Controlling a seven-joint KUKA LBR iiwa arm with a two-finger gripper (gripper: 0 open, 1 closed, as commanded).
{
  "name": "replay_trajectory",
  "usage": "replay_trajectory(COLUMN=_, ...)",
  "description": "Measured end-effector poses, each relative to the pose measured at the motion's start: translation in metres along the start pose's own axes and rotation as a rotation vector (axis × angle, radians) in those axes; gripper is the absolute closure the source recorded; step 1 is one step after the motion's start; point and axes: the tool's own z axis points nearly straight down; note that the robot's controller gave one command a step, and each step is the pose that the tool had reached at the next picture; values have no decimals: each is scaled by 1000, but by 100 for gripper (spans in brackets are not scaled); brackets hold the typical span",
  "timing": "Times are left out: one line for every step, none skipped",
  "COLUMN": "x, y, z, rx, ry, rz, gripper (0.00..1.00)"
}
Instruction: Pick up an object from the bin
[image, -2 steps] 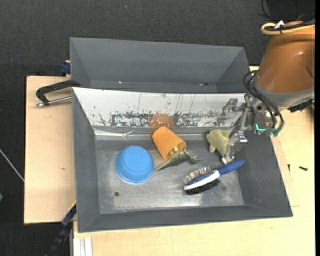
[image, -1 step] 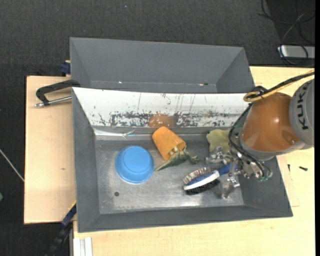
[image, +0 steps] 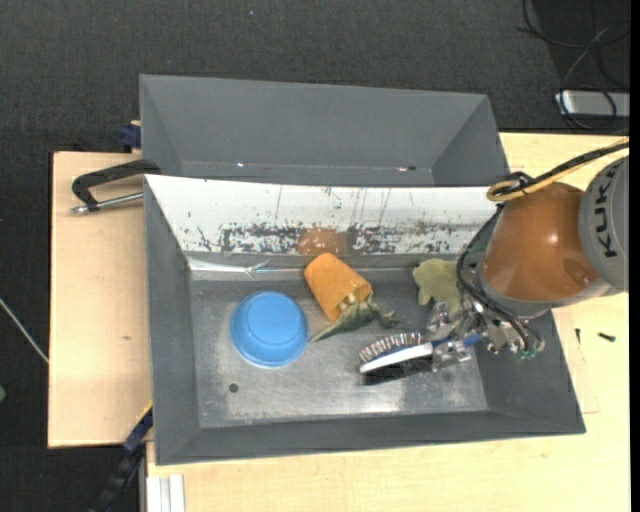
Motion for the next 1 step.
replay_trajectory(x=-13, y=2, z=-131, rx=1, ry=1, rz=2, gripper=100)
